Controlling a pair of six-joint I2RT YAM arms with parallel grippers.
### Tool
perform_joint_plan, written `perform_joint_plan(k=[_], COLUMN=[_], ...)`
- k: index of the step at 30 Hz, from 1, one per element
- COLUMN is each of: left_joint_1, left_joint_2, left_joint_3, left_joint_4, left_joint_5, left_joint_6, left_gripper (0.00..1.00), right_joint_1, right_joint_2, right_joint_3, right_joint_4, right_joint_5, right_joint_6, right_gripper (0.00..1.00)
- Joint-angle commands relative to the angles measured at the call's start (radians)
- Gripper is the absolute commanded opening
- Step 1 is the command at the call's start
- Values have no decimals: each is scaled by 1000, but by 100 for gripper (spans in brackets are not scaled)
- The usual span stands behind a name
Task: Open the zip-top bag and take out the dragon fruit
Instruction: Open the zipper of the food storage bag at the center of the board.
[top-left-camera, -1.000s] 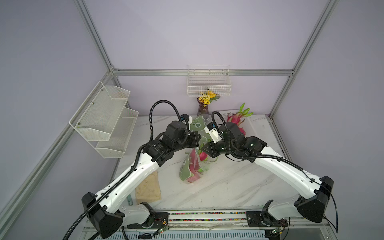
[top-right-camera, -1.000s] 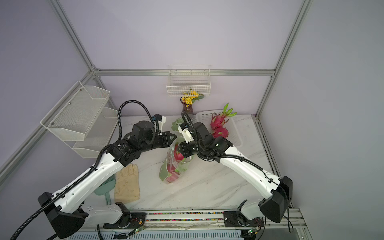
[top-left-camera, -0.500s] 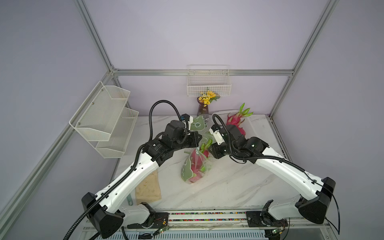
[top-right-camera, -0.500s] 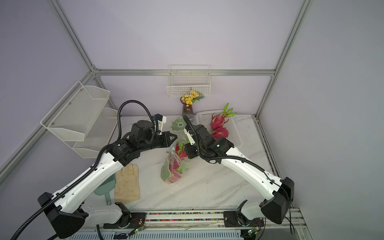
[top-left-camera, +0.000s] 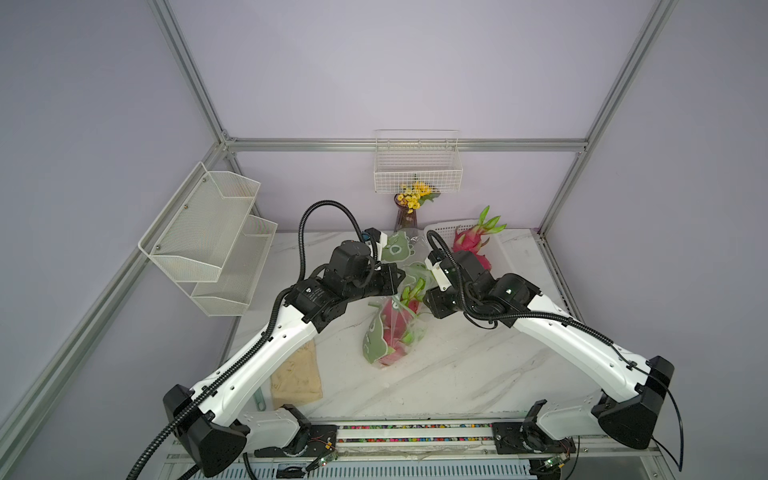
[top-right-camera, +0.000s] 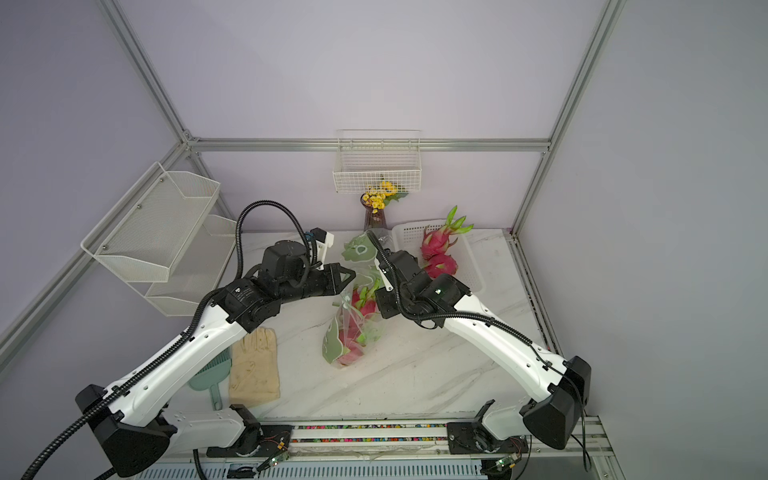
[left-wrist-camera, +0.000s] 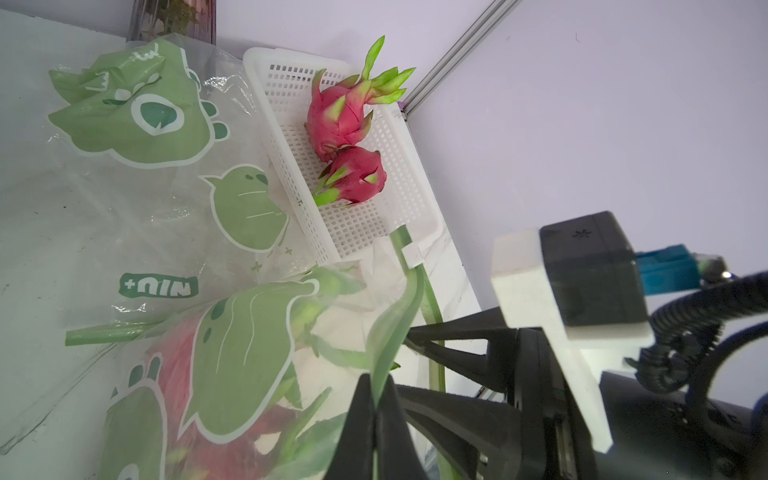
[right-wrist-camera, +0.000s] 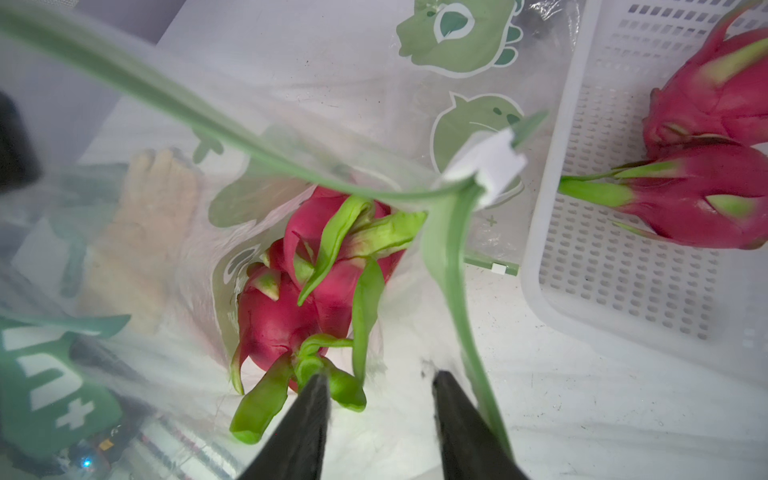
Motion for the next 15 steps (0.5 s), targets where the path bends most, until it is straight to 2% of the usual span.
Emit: perform_joint_plan(k=[1,8,15], left_joint_1=[8,9,8], left_joint_2=[-20,-11,-9], left_joint_3=[25,25,20], left_joint_4=[103,120,128], left_joint_5=[18,39,54], left_joint_6=[-5,-20,-25], left_gripper=[0,0,0], right_joint_1=[5,5,5], right_joint_2=[6,9,30], right_joint_3=[29,-28,-34], right_joint_4=[-11,126,141], right_joint_5=[-22,-149,-123], right_joint_6=[17,6,-8], right_gripper=[46,40,35])
